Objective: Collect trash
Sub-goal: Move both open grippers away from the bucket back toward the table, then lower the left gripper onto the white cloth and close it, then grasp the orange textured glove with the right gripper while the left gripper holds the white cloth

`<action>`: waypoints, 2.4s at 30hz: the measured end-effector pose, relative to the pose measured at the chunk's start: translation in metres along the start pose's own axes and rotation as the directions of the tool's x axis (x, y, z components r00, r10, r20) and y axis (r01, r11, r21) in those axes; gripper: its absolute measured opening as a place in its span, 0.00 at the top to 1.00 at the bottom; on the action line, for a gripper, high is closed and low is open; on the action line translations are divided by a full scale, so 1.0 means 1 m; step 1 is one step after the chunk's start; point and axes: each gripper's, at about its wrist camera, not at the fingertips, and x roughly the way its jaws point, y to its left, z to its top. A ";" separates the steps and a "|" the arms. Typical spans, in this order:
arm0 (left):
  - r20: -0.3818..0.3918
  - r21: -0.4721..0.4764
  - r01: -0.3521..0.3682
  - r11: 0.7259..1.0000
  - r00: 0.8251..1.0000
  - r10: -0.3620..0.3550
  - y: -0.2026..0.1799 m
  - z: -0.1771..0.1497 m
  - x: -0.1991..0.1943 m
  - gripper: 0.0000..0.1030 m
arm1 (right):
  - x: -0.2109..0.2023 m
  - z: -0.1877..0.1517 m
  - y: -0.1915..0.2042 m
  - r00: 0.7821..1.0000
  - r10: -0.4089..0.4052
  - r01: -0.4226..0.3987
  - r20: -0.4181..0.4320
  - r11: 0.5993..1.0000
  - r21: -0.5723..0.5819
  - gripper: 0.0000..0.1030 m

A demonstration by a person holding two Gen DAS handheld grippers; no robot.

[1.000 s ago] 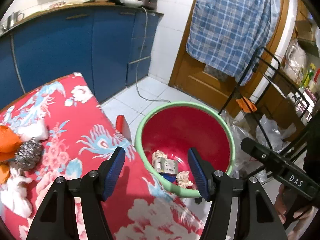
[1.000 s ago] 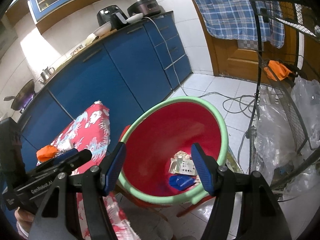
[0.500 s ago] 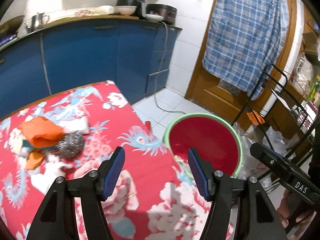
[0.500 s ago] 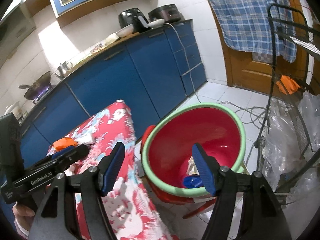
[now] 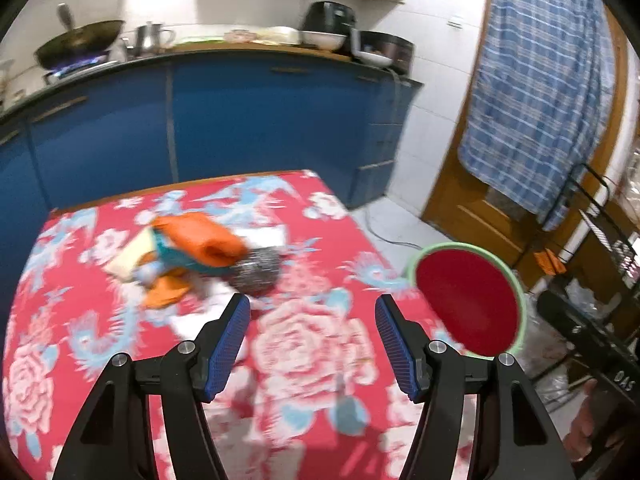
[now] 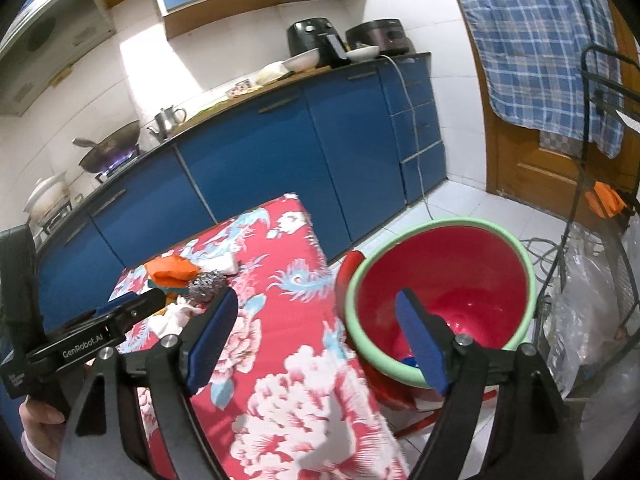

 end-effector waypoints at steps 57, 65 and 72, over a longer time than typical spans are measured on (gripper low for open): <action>0.025 -0.109 -0.098 0.989 0.995 0.102 0.089 -0.014 0.005 0.75 | 0.017 -0.015 0.075 0.987 0.099 -0.112 -0.126 0.988 -0.108 0.19; 0.070 -0.144 -0.163 0.976 0.982 0.174 0.118 -0.001 -0.024 0.75 | 0.022 -0.013 0.122 0.975 0.163 -0.188 -0.153 0.967 -0.170 0.19; 0.091 -0.160 -0.200 0.967 0.972 0.216 0.137 0.010 -0.032 0.75 | 0.055 -0.010 0.160 0.960 0.206 -0.243 -0.188 0.948 -0.205 0.19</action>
